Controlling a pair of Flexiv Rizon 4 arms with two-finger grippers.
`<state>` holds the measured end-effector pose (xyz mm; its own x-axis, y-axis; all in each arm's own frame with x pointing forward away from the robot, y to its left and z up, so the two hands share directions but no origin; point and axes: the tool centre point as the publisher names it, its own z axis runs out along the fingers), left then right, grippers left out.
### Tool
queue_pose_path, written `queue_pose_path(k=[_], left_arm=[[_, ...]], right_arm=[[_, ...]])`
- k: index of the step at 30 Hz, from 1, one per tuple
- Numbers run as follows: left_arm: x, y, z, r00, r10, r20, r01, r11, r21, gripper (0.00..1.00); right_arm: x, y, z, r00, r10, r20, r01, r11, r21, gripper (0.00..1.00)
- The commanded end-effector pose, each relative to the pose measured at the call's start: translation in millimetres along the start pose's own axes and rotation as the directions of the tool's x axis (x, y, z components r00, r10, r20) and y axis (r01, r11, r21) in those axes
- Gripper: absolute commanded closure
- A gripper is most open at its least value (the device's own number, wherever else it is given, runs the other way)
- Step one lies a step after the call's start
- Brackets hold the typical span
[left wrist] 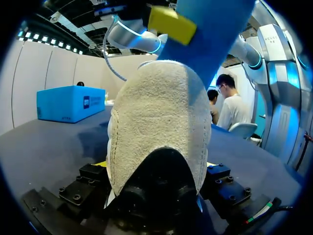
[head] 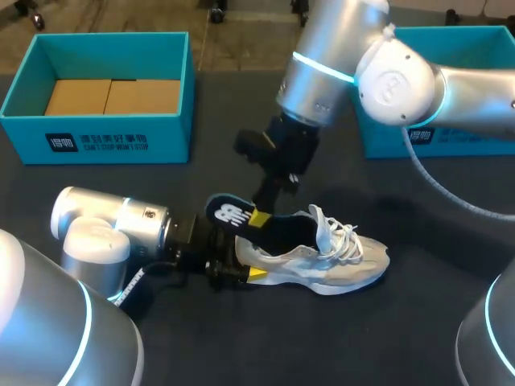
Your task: Take the shoe out of the shoebox, open the shoe tongue, remove and reinsert the insole, then place the shoe into the shoebox
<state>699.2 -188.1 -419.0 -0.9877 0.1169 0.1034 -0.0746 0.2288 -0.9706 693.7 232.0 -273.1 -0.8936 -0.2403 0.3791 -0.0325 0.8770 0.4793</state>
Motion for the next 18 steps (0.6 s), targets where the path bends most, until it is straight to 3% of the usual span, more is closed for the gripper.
queue_pose_path(k=[1, 2, 18], left_arm=[[-0.7, 0.3, 0.7, 1.0, 0.0, -0.001, 0.0, 1.0, -0.001, 1.0], [-0.7, 0.3, 0.7, 1.0, 0.0, -0.001, 0.0, 1.0, -0.001, 1.0], [-0.7, 0.3, 0.7, 1.0, 0.0, -0.001, 0.0, 1.0, -0.001, 1.0]], right_arm=[[3.2, 15.2, -25.3, 1.0, -0.018, -0.021, 0.018, 1.0, -0.013, 1.0], [5.1, 19.2, -32.9, 0.999, 0.001, -0.046, -0.003, 1.0, -0.03, 1.0], [5.1, 19.2, -32.9, 0.999, 0.001, -0.046, -0.003, 1.0, -0.03, 1.0]])
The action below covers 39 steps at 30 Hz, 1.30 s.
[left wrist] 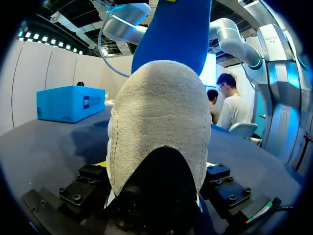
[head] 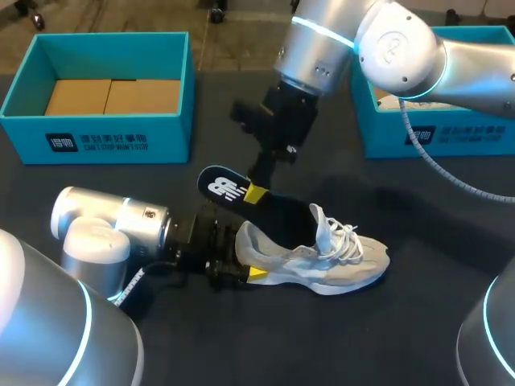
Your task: Take the shoe out of the shoebox, open the shoe tongue, remove and reinsert the insole, then place the shoe into the shoebox
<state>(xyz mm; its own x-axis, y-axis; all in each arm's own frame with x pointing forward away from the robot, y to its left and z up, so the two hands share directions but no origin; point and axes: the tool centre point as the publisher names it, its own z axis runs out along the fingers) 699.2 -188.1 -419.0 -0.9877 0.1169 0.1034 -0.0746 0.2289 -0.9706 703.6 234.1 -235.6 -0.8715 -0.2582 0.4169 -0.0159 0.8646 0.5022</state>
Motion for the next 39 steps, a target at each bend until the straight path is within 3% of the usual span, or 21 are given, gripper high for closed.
queue_pose_path(k=[1, 4, 9, 13, 30, 36, 39], left_arm=[[-0.7, 0.3, 0.7, 1.0, 0.0, -0.001, 0.0, 1.0, -0.001, 1.0], [-0.7, 0.3, 0.7, 1.0, 0.0, -0.001, 0.0, 1.0, -0.001, 1.0], [-0.7, 0.3, 0.7, 1.0, 0.0, -0.001, 0.0, 1.0, -0.001, 1.0], [-0.7, 0.3, 0.7, 1.0, 0.0, -0.001, 0.0, 1.0, -0.001, 1.0], [-0.7, 0.3, 0.7, 1.0, 0.0, -0.001, 0.0, 1.0, -0.001, 1.0], [-0.7, 0.3, 0.7, 1.0, 0.0, -0.001, 0.0, 1.0, -0.001, 1.0], [-0.7, 0.3, 0.7, 1.0, 0.0, -0.001, 0.0, 1.0, -0.001, 1.0]], right_arm=[[-4.4, 3.8, 4.0, 1.0, 0.005, -0.018, -0.006, 0.999, -0.044, 1.0], [-5.5, 12.2, -0.9, 1.0, 0.006, -0.002, -0.006, 0.993, -0.114, 1.0], [3.2, 24.4, -28.7, 0.999, 0.039, 0.02, -0.035, 0.982, -0.184, 1.0], [10.0, 29.6, -58.4, 0.996, 0.06, -0.069, -0.081, 0.929, -0.36, 1.0], [11.2, 33.8, -62.4, 0.997, 0.055, -0.057, -0.072, 0.926, -0.37, 1.0], [47.5, 46.8, -110.0, 0.995, 0.085, 0.053, -0.053, 0.894, -0.445, 1.0], [64.6, 49.3, -134.7, 0.98, 0.171, 0.098, -0.084, 0.813, -0.576, 1.0]])
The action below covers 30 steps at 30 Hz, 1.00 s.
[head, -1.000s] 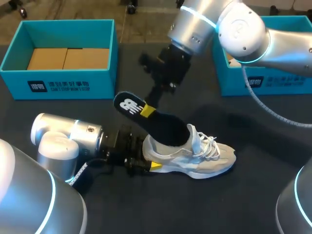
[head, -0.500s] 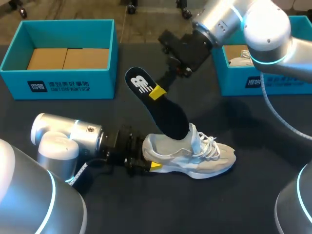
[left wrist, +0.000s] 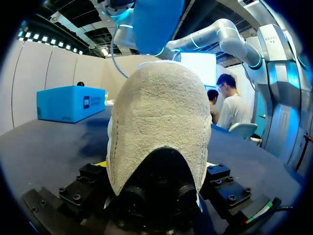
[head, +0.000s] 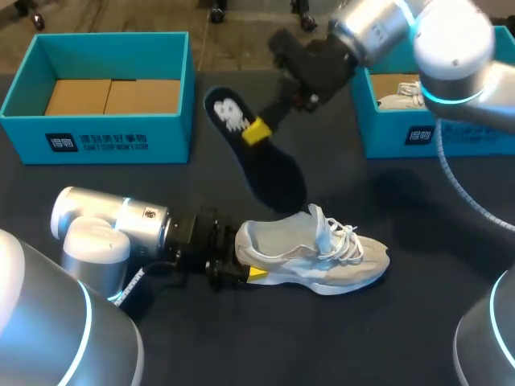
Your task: Take the shoe out of the shoebox, open the shoe tongue, remove and reinsert the insole, then place the shoe into the shoebox
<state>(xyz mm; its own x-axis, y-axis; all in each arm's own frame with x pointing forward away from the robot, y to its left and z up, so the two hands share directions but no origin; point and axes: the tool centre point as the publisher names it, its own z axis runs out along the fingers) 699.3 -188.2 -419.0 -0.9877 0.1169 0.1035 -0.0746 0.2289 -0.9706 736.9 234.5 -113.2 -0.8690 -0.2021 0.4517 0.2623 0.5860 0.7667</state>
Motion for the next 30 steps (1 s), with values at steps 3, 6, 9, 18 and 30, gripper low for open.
queue_pose_path(k=[3, 6, 9, 18, 30], left_arm=[[-0.6, 0.3, 0.7, 1.0, 0.0, -0.001, 0.0, 1.0, -0.001, 1.0], [-0.6, 0.3, 0.7, 1.0, 0.0, -0.001, 0.0, 1.0, -0.001, 1.0], [-0.6, 0.3, 0.7, 1.0, 0.0, -0.001, 0.0, 1.0, -0.001, 1.0], [-0.6, 0.3, 0.7, 1.0, 0.0, -0.001, 0.0, 1.0, -0.001, 1.0], [-0.6, 0.3, 0.7, 1.0, 0.0, -0.001, 0.0, 1.0, -0.001, 1.0]], right_arm=[[55.3, 3.8, -48.1, 0.974, 0.086, 0.21, -0.049, 0.983, -0.178, 1.0], [55.3, 3.8, -48.1, 0.974, 0.086, 0.21, -0.049, 0.983, -0.178, 1.0], [55.3, 3.8, -48.1, 0.974, 0.086, 0.21, -0.049, 0.983, -0.178, 1.0], [67.9, 9.0, -64.7, 0.965, 0.113, 0.235, -0.057, 0.97, -0.236, 1.0], [102.5, 23.0, -104.2, 0.974, 0.159, 0.16, -0.089, 0.923, -0.376, 1.0]])
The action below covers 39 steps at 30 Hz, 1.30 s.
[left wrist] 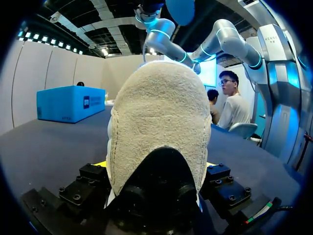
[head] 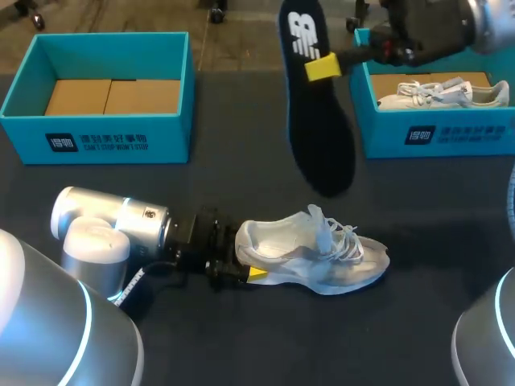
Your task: Take the shoe out of the shoebox, open the shoe tongue, remove and reinsert the insole, then place the shoe into the shoebox
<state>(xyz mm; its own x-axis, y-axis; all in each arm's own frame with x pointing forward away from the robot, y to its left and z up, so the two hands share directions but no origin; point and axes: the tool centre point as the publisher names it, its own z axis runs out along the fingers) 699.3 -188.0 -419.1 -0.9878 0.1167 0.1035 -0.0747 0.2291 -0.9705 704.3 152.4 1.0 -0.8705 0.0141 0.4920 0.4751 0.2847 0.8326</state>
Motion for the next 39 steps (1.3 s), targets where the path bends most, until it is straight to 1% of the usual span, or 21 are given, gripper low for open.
queue_pose_path(k=[1, 8, 9, 10, 14, 18, 19, 23, 24, 35, 39], left_arm=[[-0.6, 0.2, 0.8, 1.0, 0.0, -0.001, 0.0, 1.0, 0.0, 1.0], [-0.6, 0.2, 0.8, 1.0, 0.0, -0.001, 0.0, 1.0, 0.0, 1.0], [-0.6, 0.2, 0.8, 1.0, 0.0, -0.001, 0.0, 1.0, 0.0, 1.0], [-0.6, 0.2, 0.8, 1.0, 0.0, -0.001, 0.0, 1.0, 0.0, 1.0], [-0.6, 0.2, 0.8, 1.0, 0.0, -0.001, 0.0, 1.0, 0.0, 1.0], [-0.6, 0.2, 0.8, 1.0, 0.0, -0.001, 0.0, 1.0, 0.0, 1.0], [-0.6, 0.2, 0.8, 1.0, 0.0, -0.001, 0.0, 1.0, 0.0, 1.0], [-0.6, 0.2, 0.8, 1.0, 0.0, -0.001, 0.0, 1.0, 0.0, 1.0], [-0.6, 0.2, 0.8, 1.0, 0.0, -0.001, 0.0, 1.0, 0.0, 1.0], [-0.6, 0.2, 0.8, 1.0, 0.0, -0.001, 0.0, 1.0, 0.0, 1.0], [-0.6, 0.2, 0.8, 1.0, 0.0, -0.001, 0.0, 1.0, 0.0, 1.0]], right_arm=[[4.4, -7.4, -5.2, 1.0, -0.001, 0.008, 0.001, 1.0, -0.022, 1.0], [4.4, -7.4, -5.2, 1.0, -0.001, 0.008, 0.001, 1.0, -0.022, 1.0], [7.9, -4.7, -10.9, 0.999, 0.006, 0.034, -0.005, 0.999, -0.034, 1.0], [13.8, -0.7, -18.8, 0.998, 0.015, 0.057, -0.011, 0.998, -0.067, 1.0], [35.8, 11.2, -40.5, 0.992, 0.056, 0.11, -0.044, 0.993, -0.106, 1.0], [51.1, 16.2, -47.8, 0.987, 0.09, 0.131, -0.071, 0.987, -0.144, 1.0], [54.7, 16.9, -48.2, 0.987, 0.105, 0.124, -0.083, 0.983, -0.166, 1.0], [64.8, 13.6, -51.2, 0.977, 0.157, 0.142, -0.122, 0.966, -0.229, 1.0], [67.6, 10.7, -52.7, 0.971, 0.184, 0.155, -0.145, 0.962, -0.232, 1.0], [67.6, 10.7, -52.7, 0.971, 0.184, 0.155, -0.145, 0.962, -0.232, 1.0], [77.9, 5.8, -55.8, 0.973, 0.178, 0.15, -0.136, 0.957, -0.255, 1.0]])
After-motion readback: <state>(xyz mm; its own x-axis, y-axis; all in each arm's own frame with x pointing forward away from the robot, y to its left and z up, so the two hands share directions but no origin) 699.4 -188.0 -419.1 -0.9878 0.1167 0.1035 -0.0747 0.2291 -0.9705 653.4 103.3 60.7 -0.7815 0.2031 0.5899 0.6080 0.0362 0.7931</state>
